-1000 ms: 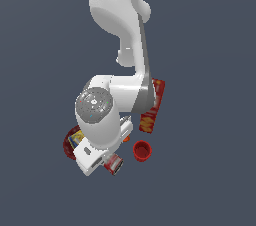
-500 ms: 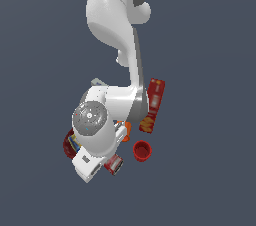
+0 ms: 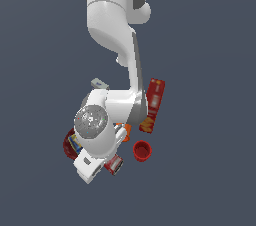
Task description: Pick up a designated object from a clutter of objects.
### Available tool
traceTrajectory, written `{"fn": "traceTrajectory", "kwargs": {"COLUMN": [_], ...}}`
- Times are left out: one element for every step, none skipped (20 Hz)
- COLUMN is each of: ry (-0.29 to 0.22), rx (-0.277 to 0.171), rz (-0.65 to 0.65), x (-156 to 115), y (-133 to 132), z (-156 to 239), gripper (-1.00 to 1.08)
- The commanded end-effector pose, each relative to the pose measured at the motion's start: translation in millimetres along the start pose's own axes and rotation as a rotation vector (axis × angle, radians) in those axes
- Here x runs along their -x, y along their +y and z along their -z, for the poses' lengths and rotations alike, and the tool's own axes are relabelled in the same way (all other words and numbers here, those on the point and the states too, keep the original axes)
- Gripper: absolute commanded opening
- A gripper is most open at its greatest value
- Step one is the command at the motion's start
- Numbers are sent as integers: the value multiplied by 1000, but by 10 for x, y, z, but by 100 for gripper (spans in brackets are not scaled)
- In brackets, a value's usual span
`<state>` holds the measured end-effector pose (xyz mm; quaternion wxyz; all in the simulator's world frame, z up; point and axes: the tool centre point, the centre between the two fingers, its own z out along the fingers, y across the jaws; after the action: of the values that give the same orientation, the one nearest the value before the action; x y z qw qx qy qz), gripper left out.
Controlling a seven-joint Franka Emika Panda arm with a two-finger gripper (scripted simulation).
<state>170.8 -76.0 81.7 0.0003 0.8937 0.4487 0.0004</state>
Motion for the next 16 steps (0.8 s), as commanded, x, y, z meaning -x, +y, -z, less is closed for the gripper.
{"fn": "traceTrajectory", "kwargs": {"ry": [-1,-1,-1,-1,-1,-1,-1,-1,-1,-1,-1,-1,-1,-1,-1,-1], "rx": [-1,-1,-1,-1,-1,-1,-1,-1,-1,-1,-1,-1,-1,-1,-1,-1], "rz": [1,2,2,3,3,3,3,3,3,3,3,3,3,3,3,3], "x": [5,5,9,6,9,10,7,6,4,2,-1,-1,-1,-1,-1,-1], "y": [-7,-9,-9,-12,-11,-10,-11,-9,-6,-2,0,1,1,1,1,1], "z": [-132,-194,-250,-296,-334,-364,-384,-396,-399,-394,-386,-383,-383,-383,-383,-383], "gripper": [100,100,100,100,100,100,100,100,100,100,100,100,-100,-100,-100,-100]}}
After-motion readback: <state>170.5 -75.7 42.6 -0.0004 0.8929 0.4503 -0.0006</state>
